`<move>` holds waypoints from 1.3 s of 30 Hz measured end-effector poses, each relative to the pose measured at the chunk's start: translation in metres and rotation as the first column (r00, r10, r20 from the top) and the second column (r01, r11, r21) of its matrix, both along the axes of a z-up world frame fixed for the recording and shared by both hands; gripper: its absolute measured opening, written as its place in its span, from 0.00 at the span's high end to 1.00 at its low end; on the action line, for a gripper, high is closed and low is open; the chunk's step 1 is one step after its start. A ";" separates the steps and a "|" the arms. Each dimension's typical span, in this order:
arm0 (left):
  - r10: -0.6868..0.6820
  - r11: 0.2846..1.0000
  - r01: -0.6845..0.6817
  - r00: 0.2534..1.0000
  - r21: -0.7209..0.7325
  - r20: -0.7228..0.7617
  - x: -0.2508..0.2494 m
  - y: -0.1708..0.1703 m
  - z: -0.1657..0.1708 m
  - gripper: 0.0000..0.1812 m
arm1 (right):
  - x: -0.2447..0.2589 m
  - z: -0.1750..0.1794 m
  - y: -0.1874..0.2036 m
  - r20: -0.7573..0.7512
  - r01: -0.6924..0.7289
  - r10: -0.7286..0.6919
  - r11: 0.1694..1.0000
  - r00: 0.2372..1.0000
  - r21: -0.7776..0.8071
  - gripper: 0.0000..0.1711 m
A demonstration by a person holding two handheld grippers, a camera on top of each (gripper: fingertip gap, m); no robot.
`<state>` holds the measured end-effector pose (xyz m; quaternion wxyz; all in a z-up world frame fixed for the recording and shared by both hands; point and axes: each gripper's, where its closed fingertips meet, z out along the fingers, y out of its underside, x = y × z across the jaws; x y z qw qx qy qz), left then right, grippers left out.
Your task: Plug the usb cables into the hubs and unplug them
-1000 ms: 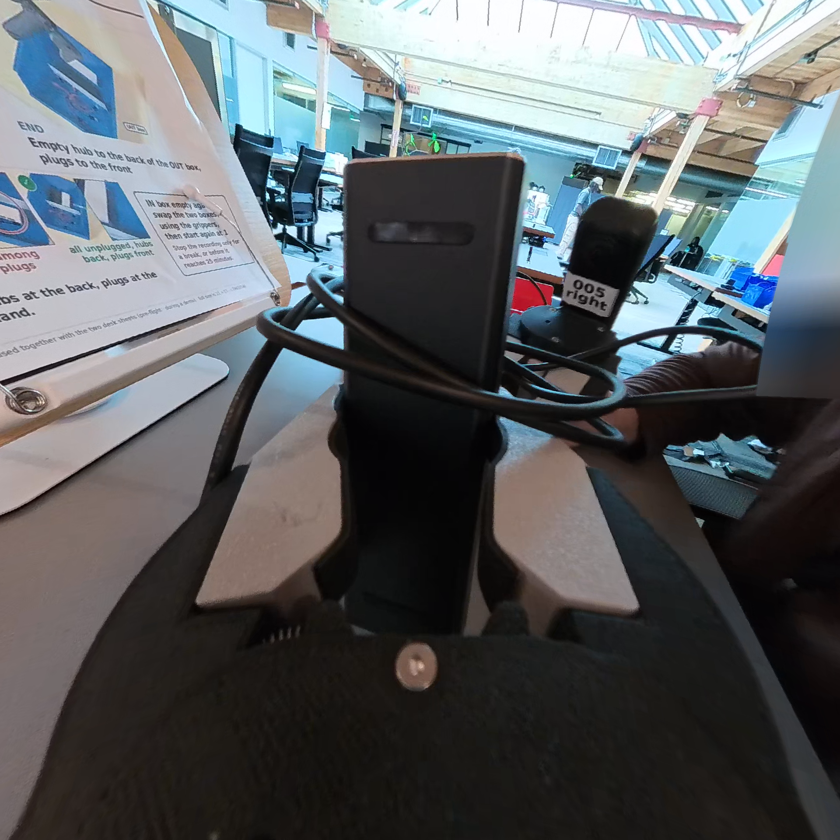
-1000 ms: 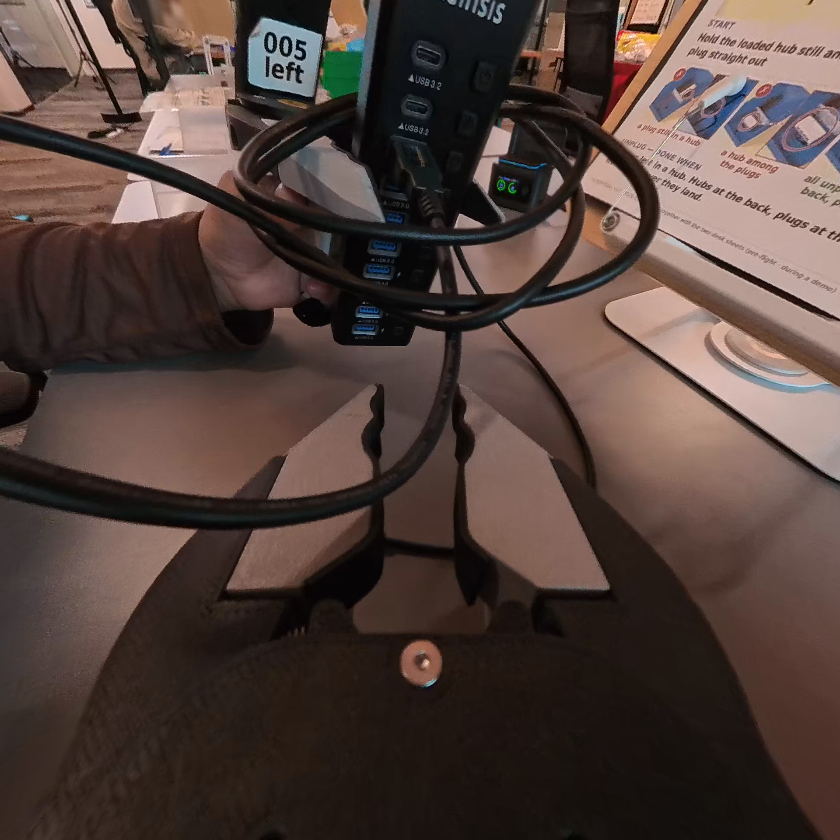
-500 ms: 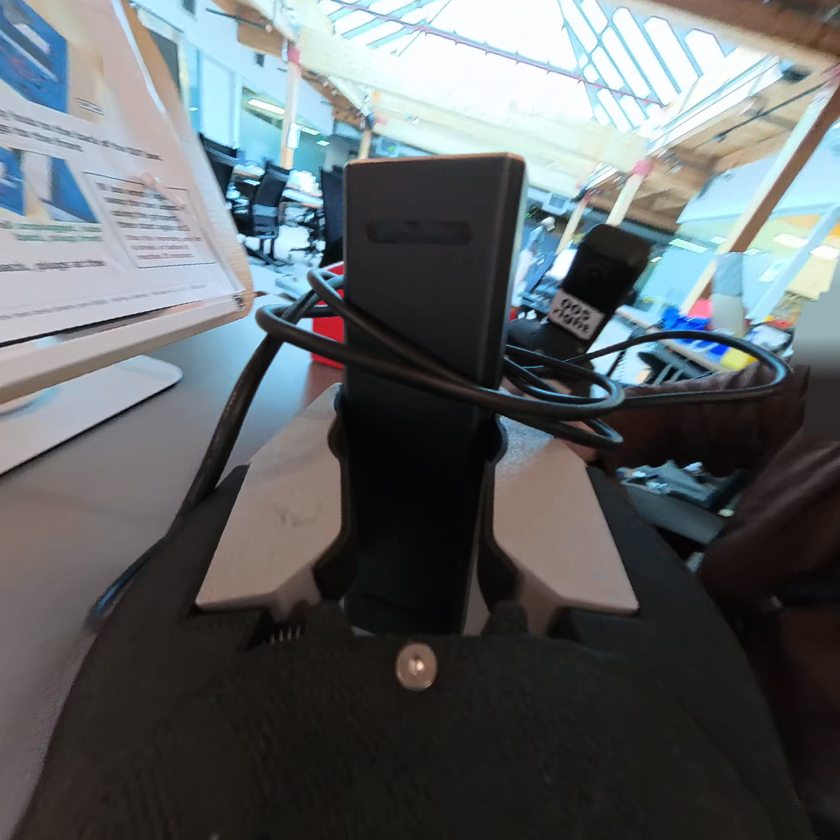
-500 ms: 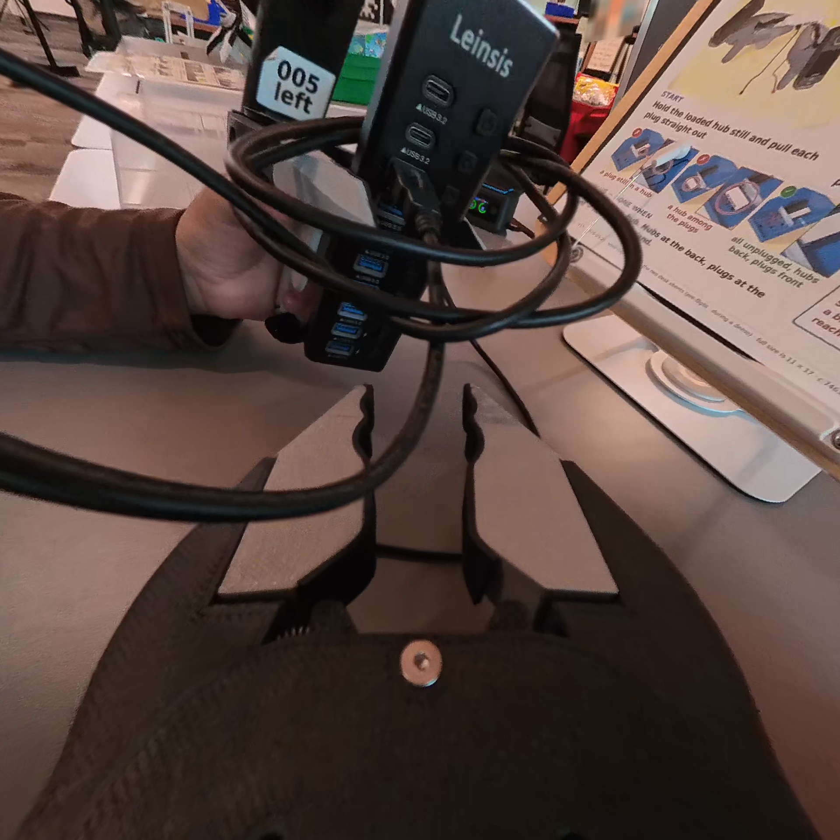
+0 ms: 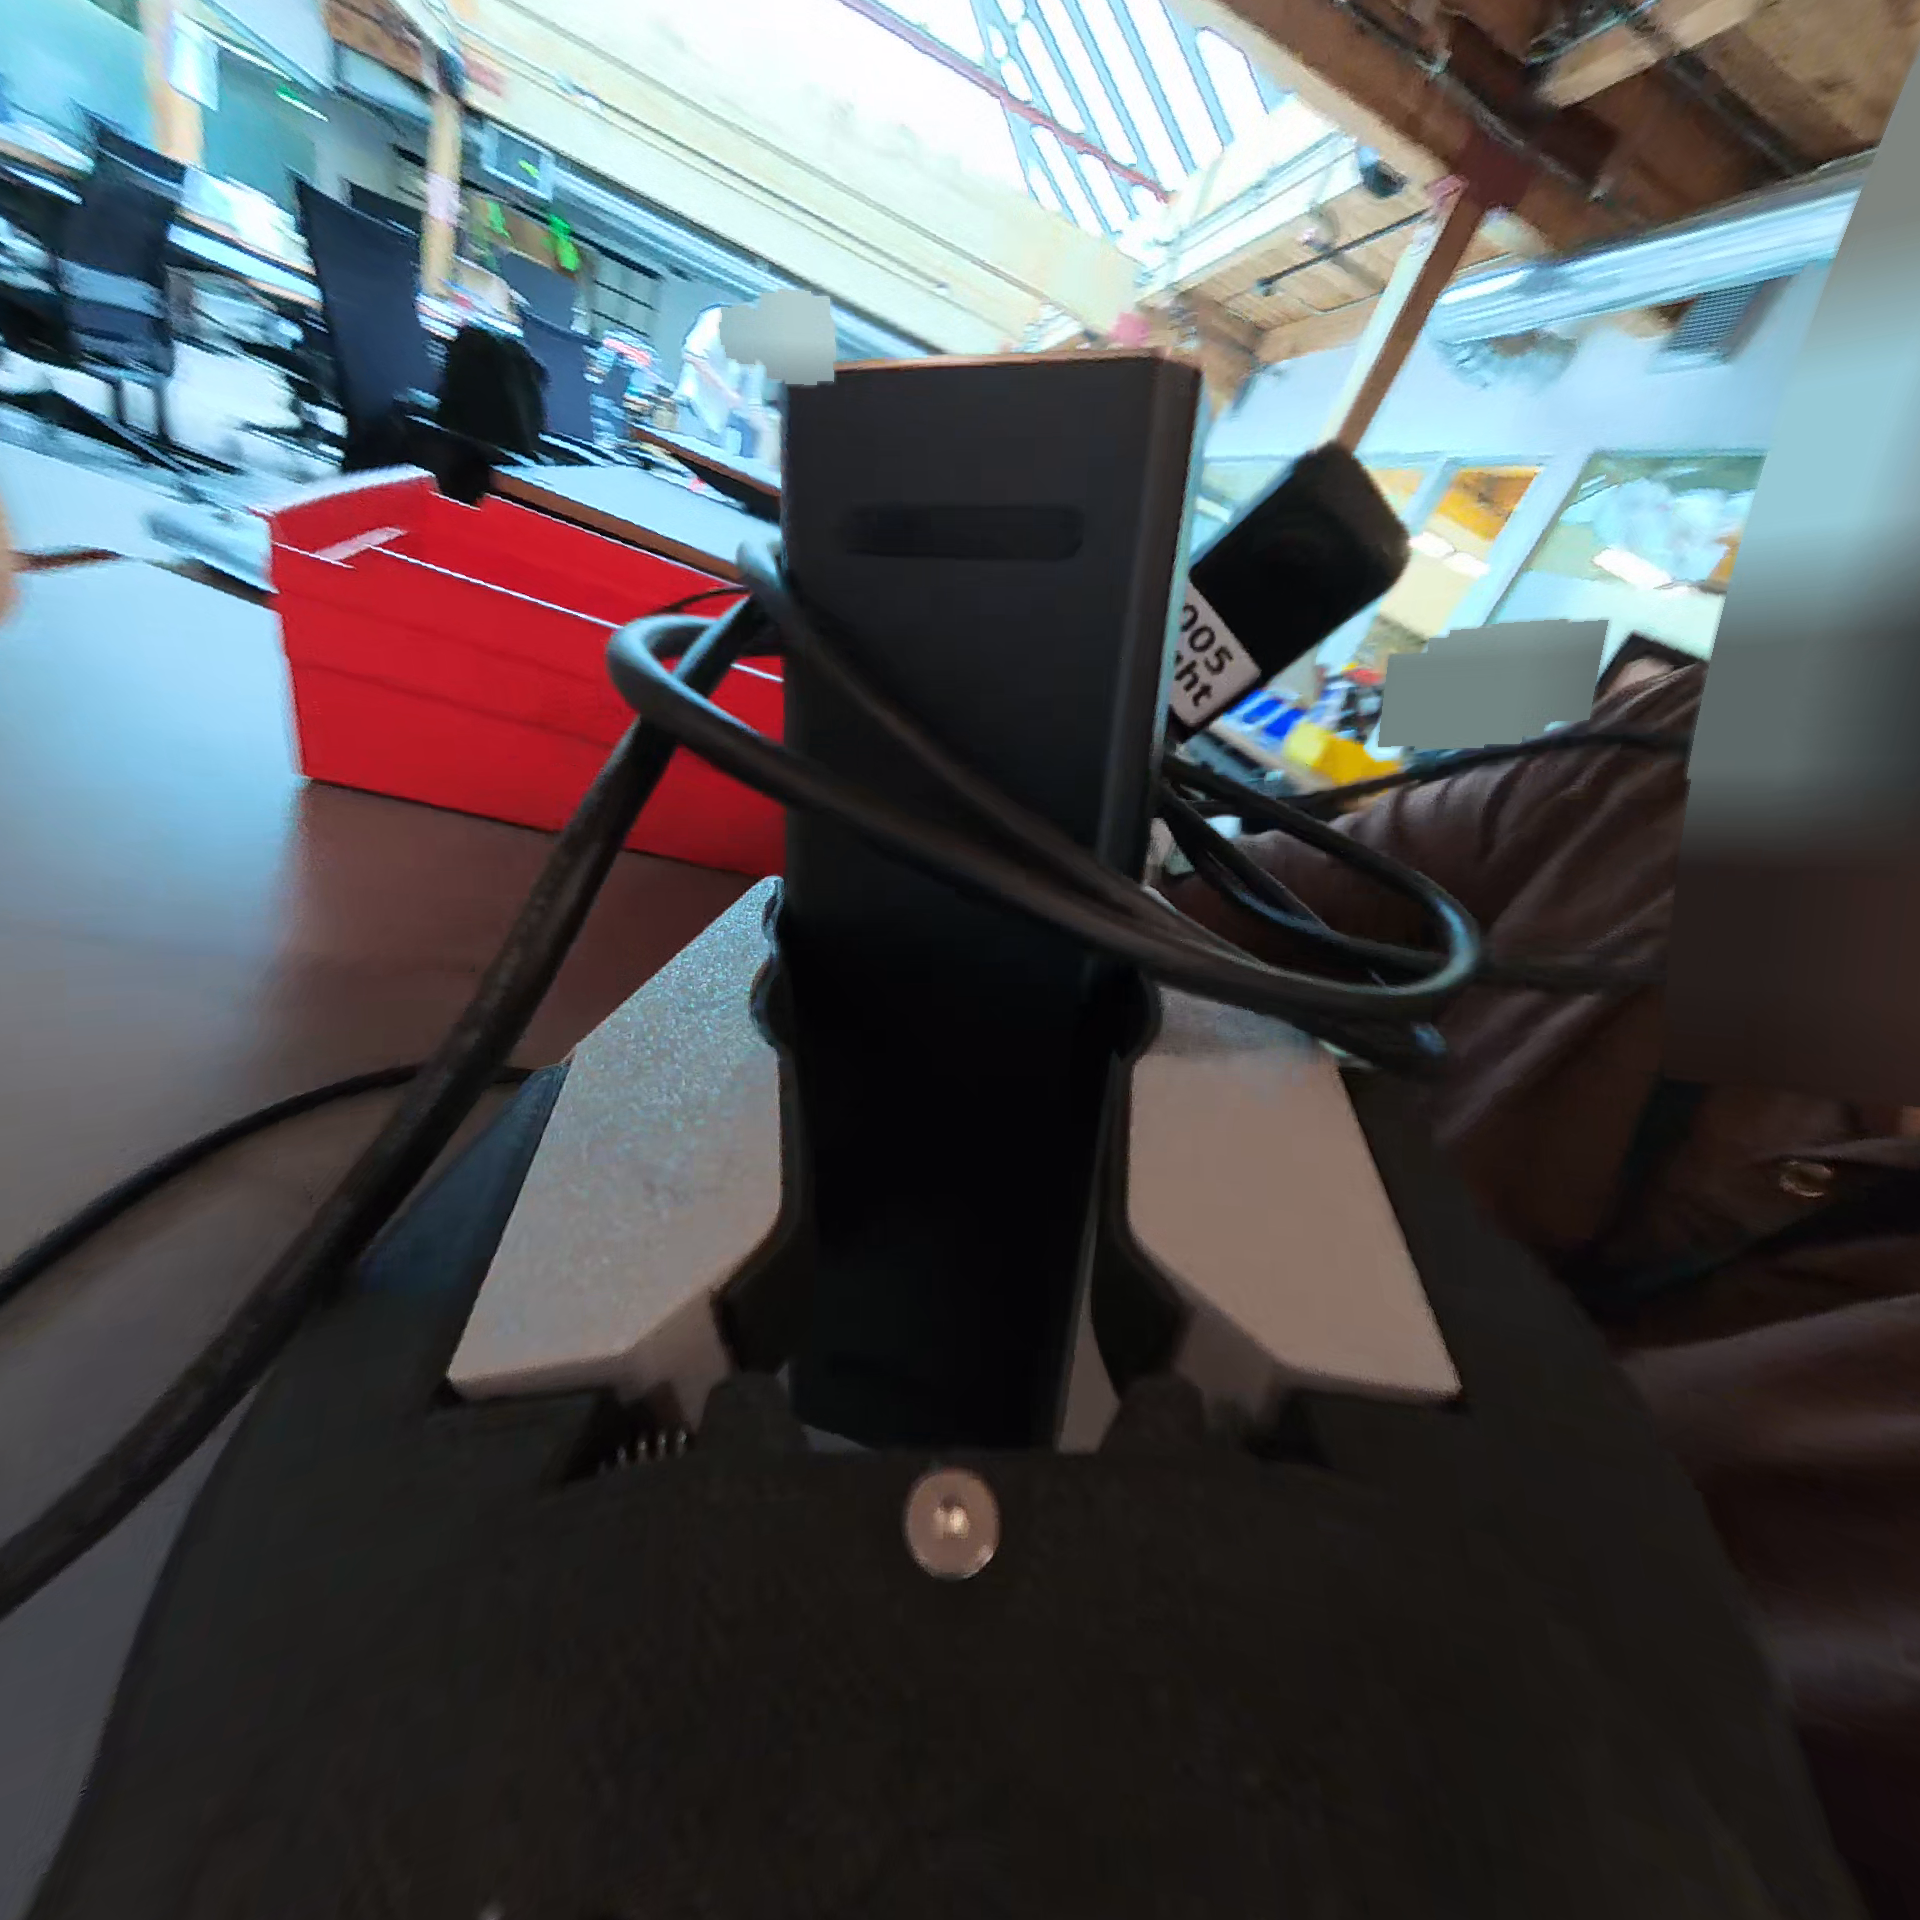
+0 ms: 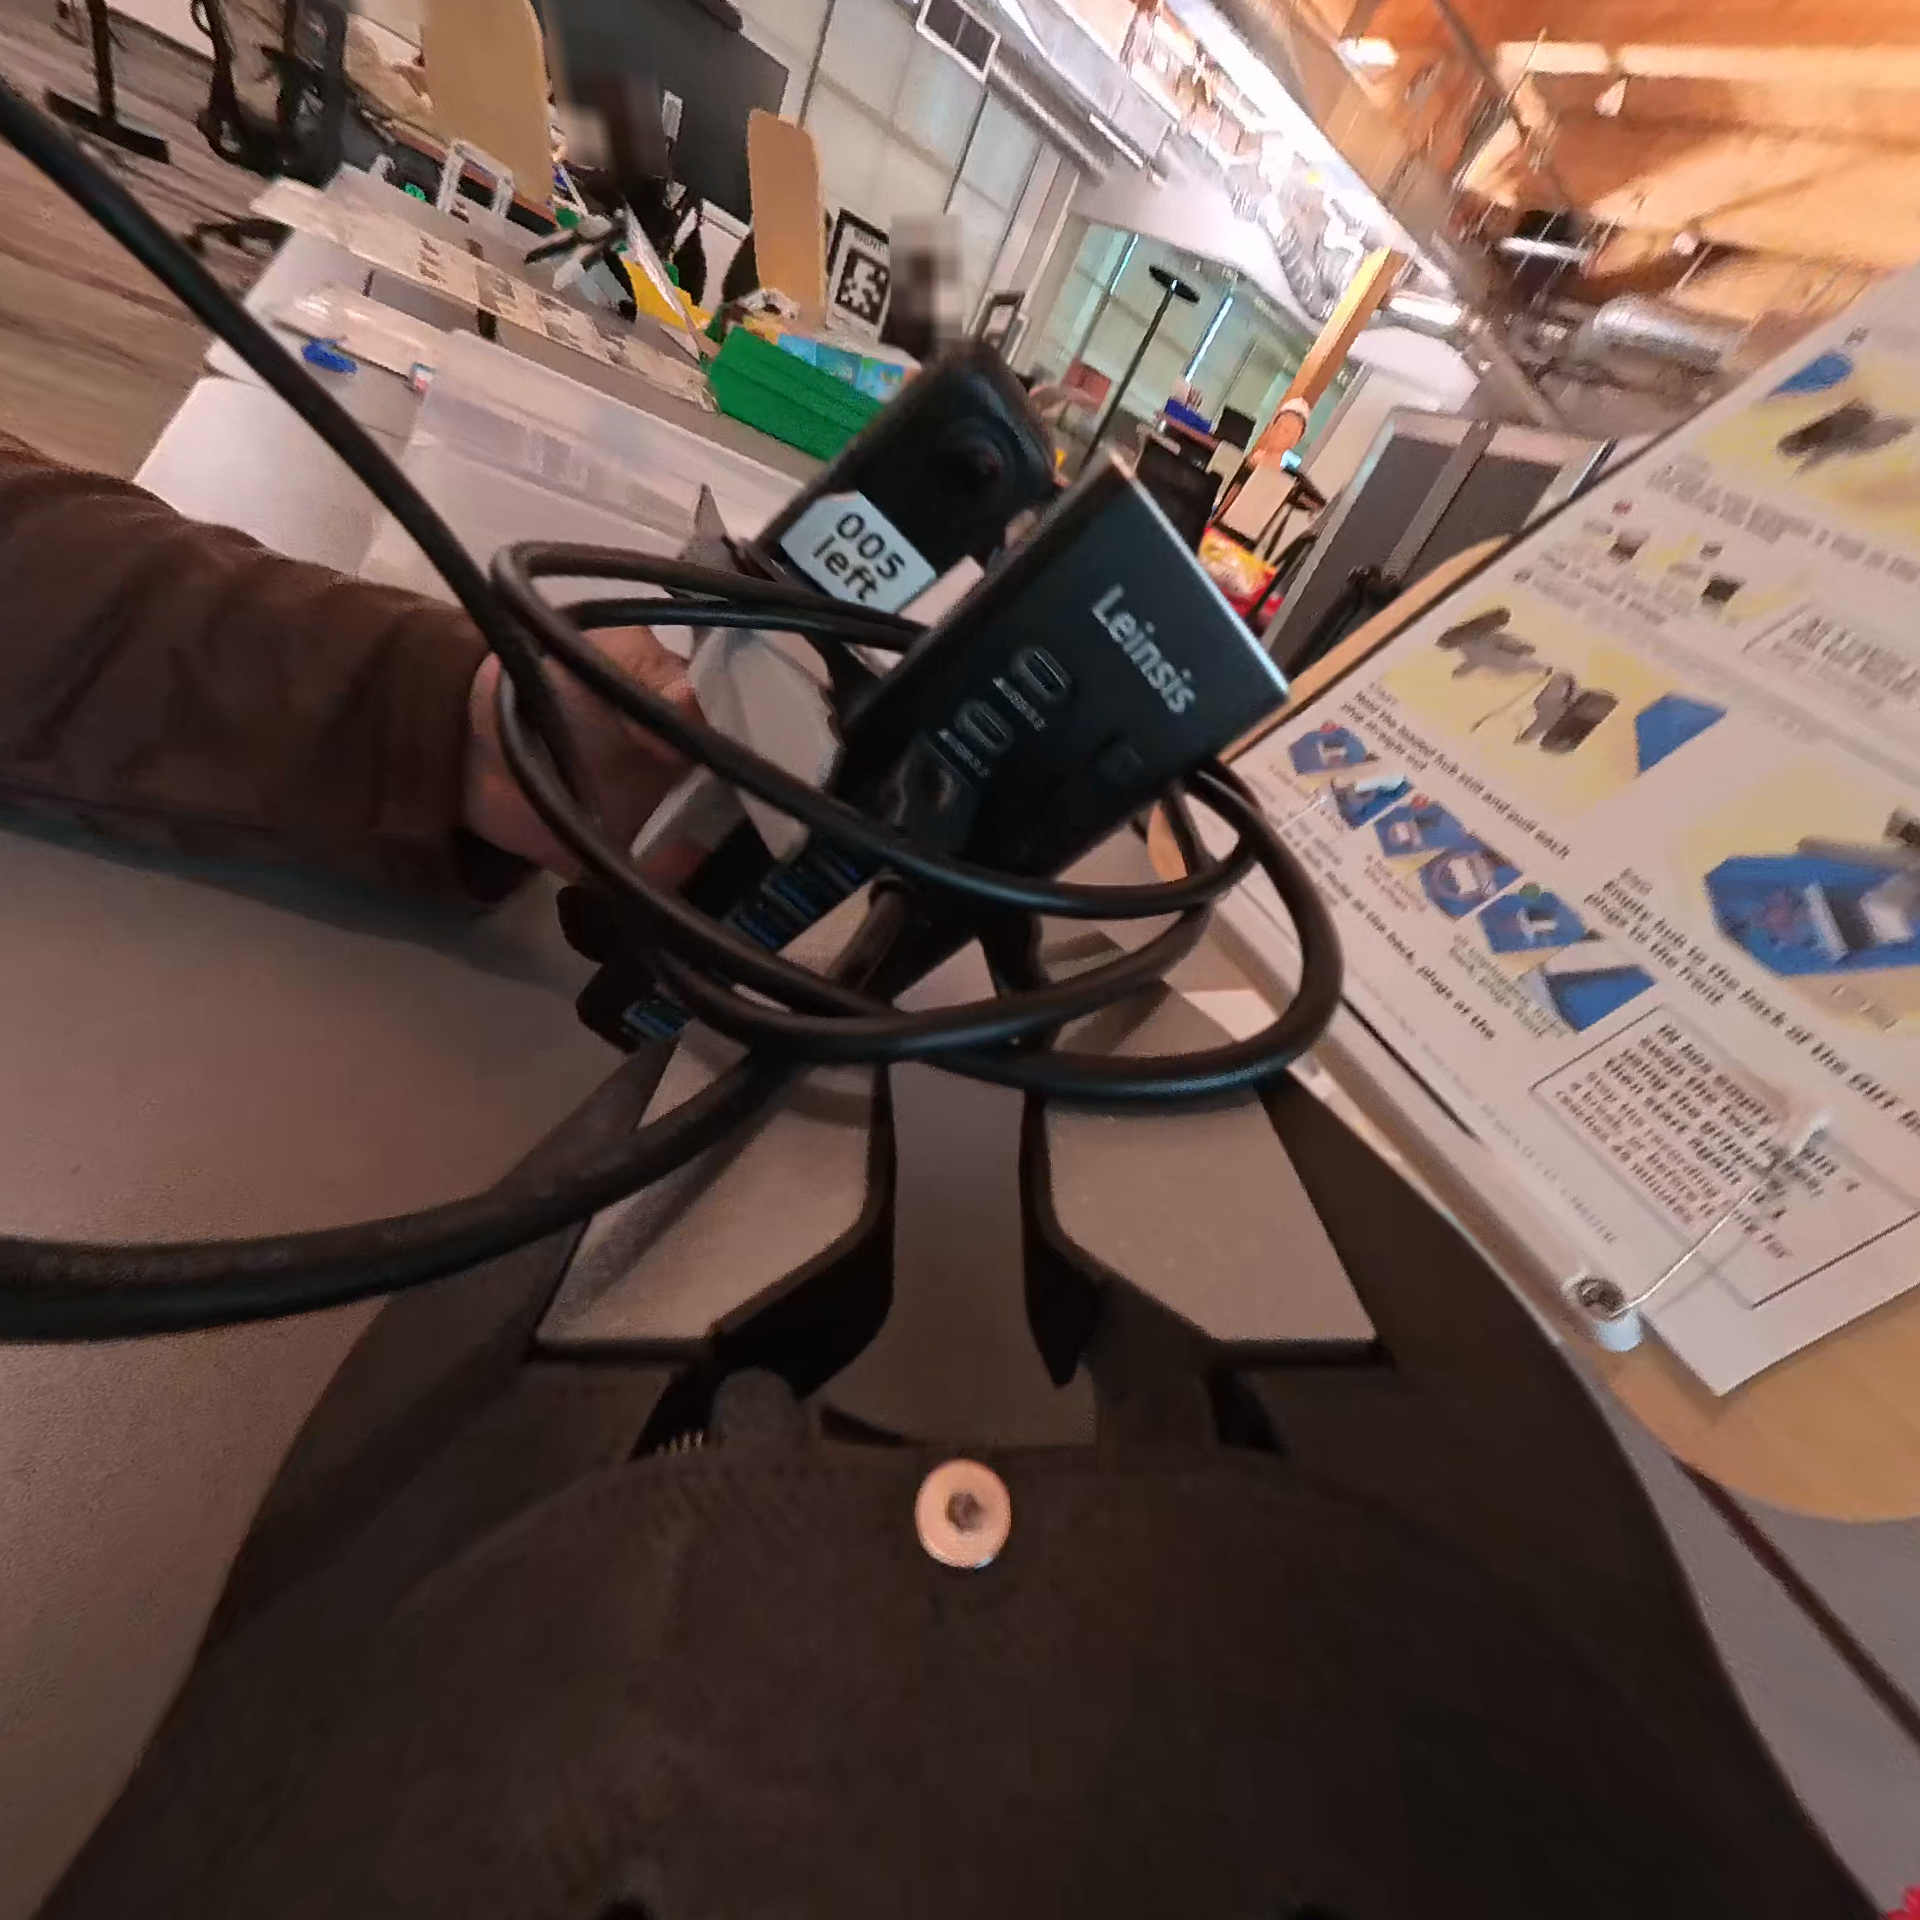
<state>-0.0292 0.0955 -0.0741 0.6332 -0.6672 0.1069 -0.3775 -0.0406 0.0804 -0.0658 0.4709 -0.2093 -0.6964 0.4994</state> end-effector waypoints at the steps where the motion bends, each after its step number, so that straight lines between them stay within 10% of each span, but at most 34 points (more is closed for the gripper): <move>1: -0.026 1.000 0.026 0.999 -0.009 0.029 0.003 0.000 0.001 0.66 | 0.002 0.002 -0.002 -0.018 0.005 -0.005 1.000 1.000 0.019 0.92; 14: -0.105 0.958 0.185 0.938 -0.219 0.332 0.011 0.013 -0.014 0.65 | 0.002 -0.001 -0.001 -0.041 0.029 -0.025 0.996 0.999 0.090 0.95; 27: 0.184 0.955 -0.177 0.983 -0.240 0.007 -0.026 0.018 -0.023 0.62 | -0.027 -0.046 0.054 0.385 0.271 -0.223 0.960 0.896 -0.073 0.95; 39: 0.153 0.871 -0.227 0.968 -0.437 -0.198 -0.015 0.024 -0.077 0.76 | -0.021 -0.050 0.021 0.384 0.167 -0.145 0.986 0.912 -0.025 0.95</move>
